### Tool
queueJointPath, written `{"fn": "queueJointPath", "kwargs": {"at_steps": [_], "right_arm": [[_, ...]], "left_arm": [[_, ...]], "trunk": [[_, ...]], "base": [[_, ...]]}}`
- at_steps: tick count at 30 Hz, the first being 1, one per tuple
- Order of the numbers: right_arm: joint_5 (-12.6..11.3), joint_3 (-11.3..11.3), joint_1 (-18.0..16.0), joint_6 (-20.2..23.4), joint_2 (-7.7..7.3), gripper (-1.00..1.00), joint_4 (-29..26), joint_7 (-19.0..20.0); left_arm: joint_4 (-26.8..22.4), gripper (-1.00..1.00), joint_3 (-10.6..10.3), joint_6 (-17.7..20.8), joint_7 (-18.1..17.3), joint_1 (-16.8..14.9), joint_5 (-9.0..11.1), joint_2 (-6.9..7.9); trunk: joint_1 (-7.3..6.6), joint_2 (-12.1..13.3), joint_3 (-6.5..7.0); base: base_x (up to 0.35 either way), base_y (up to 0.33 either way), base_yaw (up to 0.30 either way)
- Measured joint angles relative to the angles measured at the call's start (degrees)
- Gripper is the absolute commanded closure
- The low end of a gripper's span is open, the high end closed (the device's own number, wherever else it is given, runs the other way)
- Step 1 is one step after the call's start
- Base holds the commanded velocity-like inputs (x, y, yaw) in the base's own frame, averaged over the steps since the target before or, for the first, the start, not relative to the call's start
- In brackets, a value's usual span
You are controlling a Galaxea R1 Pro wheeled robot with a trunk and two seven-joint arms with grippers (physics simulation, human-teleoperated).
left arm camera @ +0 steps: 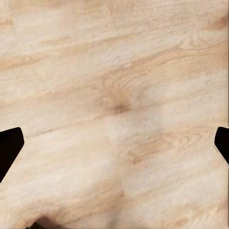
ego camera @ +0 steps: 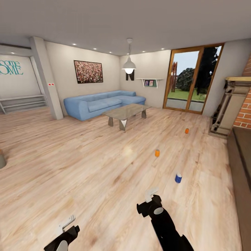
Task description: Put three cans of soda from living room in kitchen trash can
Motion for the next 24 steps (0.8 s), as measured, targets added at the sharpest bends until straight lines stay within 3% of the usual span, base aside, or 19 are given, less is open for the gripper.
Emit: {"fn": "queueJointPath", "kwargs": {"at_steps": [7, 14, 24], "right_arm": [[0.0, 0.0, 0.1, -0.1, -0.07, -1.0, 0.0, 0.5], [0.1, 0.0, 0.0, -0.1, -0.7, -1.0, -0.1, 4.9], [0.0, 0.0, 0.0, 0.1, -1.01, -1.0, -0.7, 5.7]], "left_arm": [[0.0, -1.0, 0.1, 0.0, 0.1, 0.0, 0.0, -0.02], [0.0, -1.0, 0.2, 0.0, 0.0, 0.0, 0.0, 0.06], [0.3, -1.0, 0.3, 0.0, 0.0, 0.0, 0.1, 0.07]], "trunk": [[0.0, 0.0, 0.0], [0.0, 0.0, 0.0], [0.0, 0.0, 0.0]], "base": [[0.345, 0.0, 0.004], [0.345, 0.0, 0.0], [0.345, 0.074, 0.005]]}}
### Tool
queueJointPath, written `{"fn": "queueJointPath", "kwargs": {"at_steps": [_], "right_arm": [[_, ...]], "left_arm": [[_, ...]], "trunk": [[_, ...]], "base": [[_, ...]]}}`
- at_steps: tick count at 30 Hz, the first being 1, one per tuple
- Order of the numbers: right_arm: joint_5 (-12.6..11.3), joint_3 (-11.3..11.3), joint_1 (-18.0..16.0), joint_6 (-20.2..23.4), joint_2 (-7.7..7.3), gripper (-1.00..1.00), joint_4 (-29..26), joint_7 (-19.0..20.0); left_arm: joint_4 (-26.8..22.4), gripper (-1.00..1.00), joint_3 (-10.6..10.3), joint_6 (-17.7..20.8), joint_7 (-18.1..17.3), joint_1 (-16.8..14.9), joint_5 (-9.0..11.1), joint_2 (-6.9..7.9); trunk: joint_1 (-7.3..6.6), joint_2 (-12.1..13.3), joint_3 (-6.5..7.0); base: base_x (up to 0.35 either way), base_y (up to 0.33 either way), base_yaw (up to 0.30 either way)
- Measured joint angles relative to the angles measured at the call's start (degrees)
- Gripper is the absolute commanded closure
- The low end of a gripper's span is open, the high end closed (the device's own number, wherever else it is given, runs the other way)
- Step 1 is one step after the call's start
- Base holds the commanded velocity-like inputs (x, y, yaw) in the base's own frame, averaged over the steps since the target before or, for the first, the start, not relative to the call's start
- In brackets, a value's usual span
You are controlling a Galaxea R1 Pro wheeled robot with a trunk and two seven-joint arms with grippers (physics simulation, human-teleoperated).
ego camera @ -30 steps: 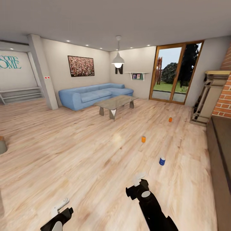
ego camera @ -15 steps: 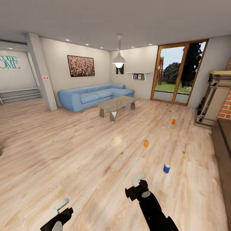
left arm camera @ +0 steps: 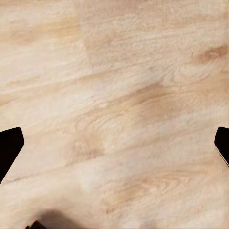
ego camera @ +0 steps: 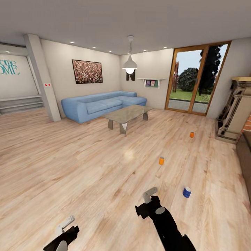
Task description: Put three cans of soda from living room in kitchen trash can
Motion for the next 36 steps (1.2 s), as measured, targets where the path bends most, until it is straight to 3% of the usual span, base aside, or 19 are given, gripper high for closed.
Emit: {"fn": "queueJointPath", "kwargs": {"at_steps": [33, 36], "right_arm": [[-0.3, -0.7, -0.1, 0.6, 0.14, -1.0, 0.2, 0.1], [-0.3, -0.7, -0.6, 2.5, 0.23, -1.0, 1.0, 0.0]], "left_arm": [[0.1, -1.0, 0.3, 0.1, 0.1, 0.0, -0.1, 0.12], [0.1, -1.0, 0.3, 0.2, 0.1, 0.0, -0.1, 0.14]], "trunk": [[0.0, 0.0, 0.0], [0.0, 0.0, -0.05]], "base": [[0.33, 0.15, 0.279], [0.328, 0.116, 0.291]]}}
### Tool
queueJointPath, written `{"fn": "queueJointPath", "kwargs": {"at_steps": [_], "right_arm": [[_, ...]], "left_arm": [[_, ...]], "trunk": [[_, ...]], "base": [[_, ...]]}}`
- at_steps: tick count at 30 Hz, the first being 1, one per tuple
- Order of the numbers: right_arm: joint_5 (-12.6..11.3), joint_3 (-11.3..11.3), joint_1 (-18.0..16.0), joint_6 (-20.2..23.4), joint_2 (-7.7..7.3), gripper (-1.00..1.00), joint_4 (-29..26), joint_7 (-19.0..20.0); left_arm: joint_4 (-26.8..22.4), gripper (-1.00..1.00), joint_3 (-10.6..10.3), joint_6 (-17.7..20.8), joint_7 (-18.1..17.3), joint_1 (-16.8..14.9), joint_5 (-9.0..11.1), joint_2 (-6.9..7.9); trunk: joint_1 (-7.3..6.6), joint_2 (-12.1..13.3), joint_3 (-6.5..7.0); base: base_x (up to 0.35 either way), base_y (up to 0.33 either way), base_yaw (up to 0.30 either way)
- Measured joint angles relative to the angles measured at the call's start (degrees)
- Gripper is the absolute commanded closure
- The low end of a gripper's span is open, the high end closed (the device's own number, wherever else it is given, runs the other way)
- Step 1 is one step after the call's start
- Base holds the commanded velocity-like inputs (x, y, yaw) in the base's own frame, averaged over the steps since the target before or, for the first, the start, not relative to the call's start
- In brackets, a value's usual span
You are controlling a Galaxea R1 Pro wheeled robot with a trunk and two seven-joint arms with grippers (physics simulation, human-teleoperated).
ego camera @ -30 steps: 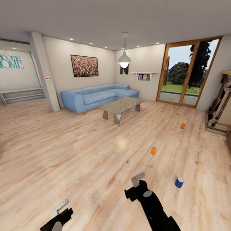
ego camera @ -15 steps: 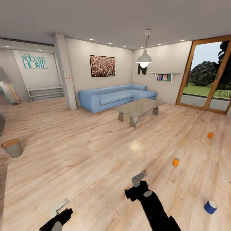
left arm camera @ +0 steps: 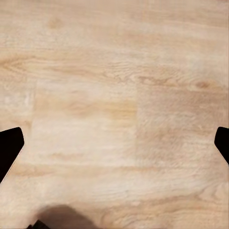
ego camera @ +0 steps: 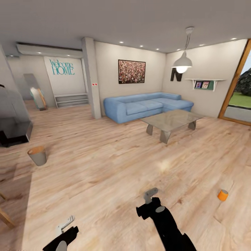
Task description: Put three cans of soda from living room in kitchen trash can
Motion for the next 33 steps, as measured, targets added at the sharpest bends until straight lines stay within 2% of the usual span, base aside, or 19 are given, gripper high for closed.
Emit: {"fn": "queueJointPath", "kwargs": {"at_steps": [7, 24, 30, 33], "right_arm": [[-0.1, 0.0, -0.2, 1.3, -0.07, -1.0, 0.5, 0.2], [-0.5, 0.3, -0.1, 1.5, -0.24, -1.0, 0.0, 0.6], [-0.4, -0.1, -0.3, 2.5, -0.03, -1.0, 0.3, 3.6], [-0.3, -0.2, -1.6, 4.9, 0.15, -1.0, 1.0, 4.1]], "left_arm": [[0.0, -1.0, 0.0, 0.0, 0.0, 0.0, -0.1, -0.04], [0.4, -1.0, 0.0, 0.0, 0.0, 0.0, 0.0, 0.03], [0.5, -1.0, 0.0, -0.1, -0.1, 0.0, 0.1, 0.01], [0.5, -1.0, 0.0, -0.1, -0.1, 0.0, 0.1, 0.0]], "trunk": [[0.0, 0.0, -0.24], [0.0, 0.0, -0.3], [0.0, 0.0, -0.33], [0.0, 0.0, -0.39]], "base": [[0.339, 0.043, 0.229], [0.345, 0.002, 0.032], [0.345, 0.0, 0.242], [0.345, 0.013, 0.277]]}}
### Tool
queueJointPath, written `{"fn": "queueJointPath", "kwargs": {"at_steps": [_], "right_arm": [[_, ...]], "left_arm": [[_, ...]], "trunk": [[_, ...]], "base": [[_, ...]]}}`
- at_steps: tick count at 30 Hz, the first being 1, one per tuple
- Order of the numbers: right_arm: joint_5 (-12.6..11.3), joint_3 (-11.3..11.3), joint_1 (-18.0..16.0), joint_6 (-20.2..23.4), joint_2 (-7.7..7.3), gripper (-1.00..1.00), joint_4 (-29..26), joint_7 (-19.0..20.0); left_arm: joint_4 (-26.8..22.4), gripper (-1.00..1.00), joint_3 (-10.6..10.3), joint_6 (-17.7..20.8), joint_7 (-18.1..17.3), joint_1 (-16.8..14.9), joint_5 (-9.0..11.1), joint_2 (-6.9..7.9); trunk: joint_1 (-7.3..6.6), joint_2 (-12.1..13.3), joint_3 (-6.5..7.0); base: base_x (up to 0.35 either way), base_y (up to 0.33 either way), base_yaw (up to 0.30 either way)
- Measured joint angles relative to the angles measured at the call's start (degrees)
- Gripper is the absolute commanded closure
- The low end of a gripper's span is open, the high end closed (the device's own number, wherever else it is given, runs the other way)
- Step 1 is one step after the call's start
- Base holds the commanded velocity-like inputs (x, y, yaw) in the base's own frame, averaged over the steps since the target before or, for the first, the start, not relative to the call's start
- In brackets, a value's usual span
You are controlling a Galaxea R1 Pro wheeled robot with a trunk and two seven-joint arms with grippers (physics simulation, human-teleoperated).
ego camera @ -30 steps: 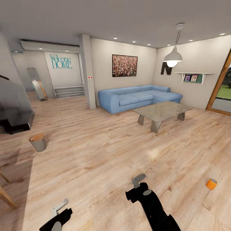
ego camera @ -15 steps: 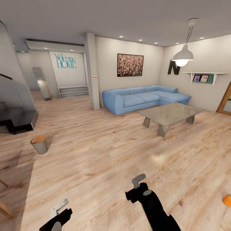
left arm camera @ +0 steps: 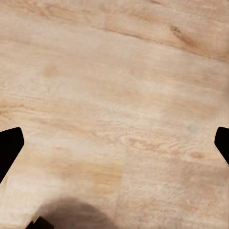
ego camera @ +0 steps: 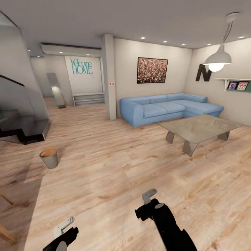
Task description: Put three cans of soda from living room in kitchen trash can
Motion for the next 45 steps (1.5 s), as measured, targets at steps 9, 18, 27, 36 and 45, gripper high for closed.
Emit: {"fn": "queueJointPath", "kwargs": {"at_steps": [9, 18, 27, 36, 45], "right_arm": [[-0.6, -2.8, -10.3, 2.4, 0.4, -1.0, 13.4, 0.3], [-0.7, -4.6, -12.4, -4.5, 0.29, -1.0, 17.2, 0.2], [-0.3, -4.5, -12.1, -5.6, 0.32, -1.0, 17.4, 0.2], [-0.4, -4.5, -12.0, -5.9, 0.18, -1.0, 17.4, 0.3], [-0.4, -4.3, -3.9, -17.0, -0.15, -1.0, 7.9, 0.9]], "left_arm": [[-0.1, -1.0, 1.2, 0.0, -0.1, 0.1, 1.3, 0.09], [0.0, -1.0, 1.3, 0.0, -0.2, 0.1, 1.4, -0.03], [0.1, -1.0, 1.2, 0.0, -0.2, 0.0, 1.4, -0.04], [-0.3, -1.0, 0.5, 0.0, 0.0, 0.0, 1.1, -0.25], [-7.4, -1.0, -3.6, -0.1, 0.7, 3.3, 0.5, -0.07]], "trunk": [[0.0, 0.0, -0.25], [0.0, 0.0, -0.34], [0.0, 0.0, -0.35], [0.0, 0.0, -0.36], [0.0, 0.0, -0.36]], "base": [[0.345, 0.063, 0.287], [0.345, 0.086, 0.294], [0.345, 0.088, 0.295], [0.345, 0.061, 0.14], [0.345, 0.06, 0.012]]}}
